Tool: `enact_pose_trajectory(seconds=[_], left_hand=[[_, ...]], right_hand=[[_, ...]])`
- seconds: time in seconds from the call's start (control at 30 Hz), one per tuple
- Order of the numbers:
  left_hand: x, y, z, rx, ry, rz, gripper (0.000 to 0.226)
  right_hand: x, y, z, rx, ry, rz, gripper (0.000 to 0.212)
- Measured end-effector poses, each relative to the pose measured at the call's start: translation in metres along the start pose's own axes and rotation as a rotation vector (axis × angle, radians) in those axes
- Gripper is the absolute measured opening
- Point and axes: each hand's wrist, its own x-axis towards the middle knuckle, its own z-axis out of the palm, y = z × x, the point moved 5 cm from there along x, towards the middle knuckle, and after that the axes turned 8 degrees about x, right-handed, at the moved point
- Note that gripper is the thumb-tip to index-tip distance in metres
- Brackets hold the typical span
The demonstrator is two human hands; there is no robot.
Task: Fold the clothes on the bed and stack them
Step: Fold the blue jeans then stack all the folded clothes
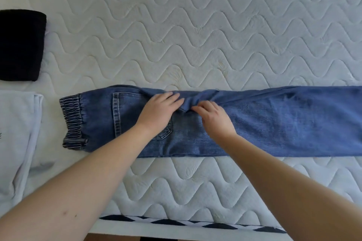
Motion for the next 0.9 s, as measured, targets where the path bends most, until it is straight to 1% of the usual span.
enact_pose_trajectory(seconds=[0.03, 0.07, 0.1, 0.13, 0.17, 0.23, 0.27, 0.3, 0.33, 0.4, 0.47, 0.53, 0.6, 0.77, 0.9], left_hand=[[-0.007, 0.004, 0.012, 0.081, -0.092, 0.007, 0.057], [-0.013, 0.005, 0.022, 0.148, -0.156, 0.004, 0.059], [-0.018, 0.006, 0.029, 0.181, -0.182, -0.007, 0.061], [-0.022, 0.008, 0.032, 0.194, -0.189, -0.024, 0.063], [-0.023, 0.01, 0.035, 0.209, -0.191, -0.03, 0.066], [-0.023, 0.011, 0.04, 0.243, -0.207, -0.028, 0.068], [-0.021, 0.011, 0.042, 0.256, -0.218, -0.035, 0.068], [-0.018, 0.011, 0.043, 0.264, -0.235, -0.051, 0.068], [-0.015, 0.011, 0.044, 0.266, -0.253, -0.071, 0.068], [-0.011, 0.012, 0.045, 0.269, -0.272, -0.096, 0.068], [-0.008, 0.011, 0.048, 0.276, -0.268, -0.108, 0.069], [-0.008, 0.007, 0.05, 0.285, -0.273, -0.116, 0.071], [-0.006, 0.005, 0.052, 0.281, -0.29, -0.117, 0.071], [-0.004, 0.004, 0.056, 0.247, -0.332, -0.115, 0.069], [0.0, 0.009, 0.048, 0.257, -0.349, -0.096, 0.071]], right_hand=[[-0.006, 0.004, 0.009, -0.033, -0.103, 0.028, 0.051], [-0.011, 0.006, 0.016, -0.053, -0.172, 0.042, 0.055], [-0.015, 0.007, 0.019, -0.054, -0.195, 0.042, 0.056], [-0.018, 0.008, 0.019, -0.037, -0.18, 0.038, 0.054], [-0.019, 0.008, 0.016, -0.001, -0.131, 0.04, 0.049], [-0.02, 0.01, 0.003, 0.075, 0.052, 0.063, 0.039], [-0.019, 0.012, -0.003, 0.083, 0.145, 0.081, 0.038], [-0.017, 0.014, -0.007, 0.069, 0.2, 0.11, 0.039], [-0.013, 0.016, -0.009, 0.045, 0.213, 0.141, 0.043], [-0.005, 0.021, -0.003, -0.011, 0.128, 0.195, 0.05], [-0.004, 0.03, 0.011, -0.077, -0.026, 0.244, 0.056], [-0.011, 0.045, 0.019, -0.15, -0.098, 0.277, 0.061], [-0.018, 0.067, 0.017, -0.201, -0.109, 0.328, 0.064], [-0.051, 0.13, -0.009, -0.233, -0.073, 0.57, 0.076], [-0.075, 0.154, -0.025, -0.205, -0.075, 0.728, 0.081]])
